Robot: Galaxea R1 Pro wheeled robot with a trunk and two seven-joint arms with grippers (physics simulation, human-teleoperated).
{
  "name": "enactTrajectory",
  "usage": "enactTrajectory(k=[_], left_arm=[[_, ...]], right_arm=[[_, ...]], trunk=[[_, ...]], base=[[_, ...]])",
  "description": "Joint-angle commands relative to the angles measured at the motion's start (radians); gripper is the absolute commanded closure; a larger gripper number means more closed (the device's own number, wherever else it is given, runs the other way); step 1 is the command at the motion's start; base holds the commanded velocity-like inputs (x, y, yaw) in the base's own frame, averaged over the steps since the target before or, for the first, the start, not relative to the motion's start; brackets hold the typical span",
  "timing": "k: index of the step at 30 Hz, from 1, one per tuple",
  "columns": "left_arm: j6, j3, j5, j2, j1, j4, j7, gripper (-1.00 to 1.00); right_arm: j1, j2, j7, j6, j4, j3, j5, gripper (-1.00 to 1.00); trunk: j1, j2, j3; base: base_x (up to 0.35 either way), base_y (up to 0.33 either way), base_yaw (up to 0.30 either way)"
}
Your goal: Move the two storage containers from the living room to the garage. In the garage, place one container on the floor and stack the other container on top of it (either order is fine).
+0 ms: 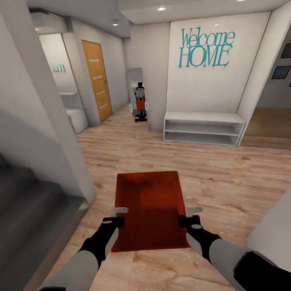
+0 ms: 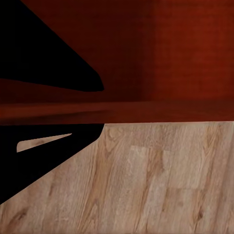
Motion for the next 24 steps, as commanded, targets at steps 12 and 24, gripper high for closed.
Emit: enactTrajectory(k=[12,24], left_arm=[[0.024,-0.012,0.013,0.001,0.000,0.047,0.008,1.00],[0.024,-0.012,0.013,0.001,0.000,0.047,0.008,1.00]], right_arm=[[-0.002,-0.004,-0.005,-0.003,-0.003,-0.015,0.009,1.00],[-0.002,-0.004,-0.005,-0.003,-0.003,-0.015,0.009,1.00]], trunk=[[0.001,-0.002,-0.002],[0.001,-0.002,-0.002]], base=[[0.322,0.000,0.000],[0.322,0.000,0.000]])
